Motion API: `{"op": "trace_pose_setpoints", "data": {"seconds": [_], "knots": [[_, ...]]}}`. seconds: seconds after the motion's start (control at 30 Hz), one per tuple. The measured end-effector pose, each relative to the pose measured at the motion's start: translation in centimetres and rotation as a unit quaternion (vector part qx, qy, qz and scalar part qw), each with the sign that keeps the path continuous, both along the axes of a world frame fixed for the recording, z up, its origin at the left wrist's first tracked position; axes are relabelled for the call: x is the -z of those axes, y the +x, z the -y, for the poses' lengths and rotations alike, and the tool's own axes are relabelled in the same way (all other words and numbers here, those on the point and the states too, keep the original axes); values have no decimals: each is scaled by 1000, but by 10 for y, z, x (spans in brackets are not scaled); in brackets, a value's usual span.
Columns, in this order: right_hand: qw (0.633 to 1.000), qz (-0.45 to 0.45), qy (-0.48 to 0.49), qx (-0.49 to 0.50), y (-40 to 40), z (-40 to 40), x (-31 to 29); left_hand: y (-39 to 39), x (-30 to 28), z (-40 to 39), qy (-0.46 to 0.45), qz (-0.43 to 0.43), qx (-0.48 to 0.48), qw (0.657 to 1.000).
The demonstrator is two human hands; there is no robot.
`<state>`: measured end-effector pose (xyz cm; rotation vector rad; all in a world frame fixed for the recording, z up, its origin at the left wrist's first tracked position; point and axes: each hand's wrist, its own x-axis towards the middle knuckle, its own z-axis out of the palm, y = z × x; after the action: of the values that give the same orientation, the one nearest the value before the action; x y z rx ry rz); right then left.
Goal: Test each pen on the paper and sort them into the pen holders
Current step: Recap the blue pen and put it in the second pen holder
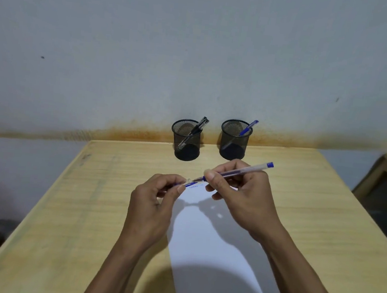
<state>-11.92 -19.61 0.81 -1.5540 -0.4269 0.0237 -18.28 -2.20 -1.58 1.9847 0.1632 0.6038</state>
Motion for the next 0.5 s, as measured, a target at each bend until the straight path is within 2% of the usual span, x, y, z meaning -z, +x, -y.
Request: {"op": "trace_pose_setpoints", "data": {"seconds": [0.27, 0.5], "knots": [[999, 21, -46, 14, -16, 6, -2, -14, -11, 15, 17, 15, 41, 999], [999, -10, 35, 6, -9, -1, -3, -6, -24, 20, 44, 48, 12, 998]]}}
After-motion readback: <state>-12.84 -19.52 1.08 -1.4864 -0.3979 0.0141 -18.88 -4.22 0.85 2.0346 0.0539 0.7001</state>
